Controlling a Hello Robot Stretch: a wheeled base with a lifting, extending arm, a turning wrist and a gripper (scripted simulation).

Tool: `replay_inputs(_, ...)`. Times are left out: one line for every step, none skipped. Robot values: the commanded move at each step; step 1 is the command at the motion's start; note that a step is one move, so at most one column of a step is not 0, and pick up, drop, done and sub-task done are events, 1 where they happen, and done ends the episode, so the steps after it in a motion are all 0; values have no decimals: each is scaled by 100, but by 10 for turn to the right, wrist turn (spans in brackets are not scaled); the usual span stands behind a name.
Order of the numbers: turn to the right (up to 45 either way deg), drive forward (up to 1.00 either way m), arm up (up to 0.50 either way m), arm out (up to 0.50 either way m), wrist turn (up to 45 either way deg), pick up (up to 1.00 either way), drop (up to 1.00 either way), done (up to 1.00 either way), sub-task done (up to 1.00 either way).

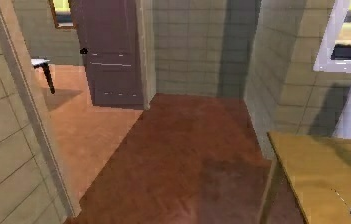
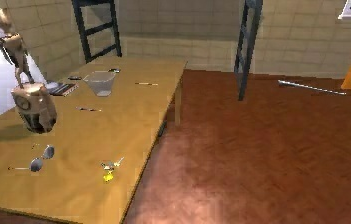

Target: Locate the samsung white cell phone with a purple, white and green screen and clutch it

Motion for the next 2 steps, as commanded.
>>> replay_inputs(-60,0,0,0,0,0,0,0,0)
replay_inputs(0,100,0,0,0,0,0,0,0)
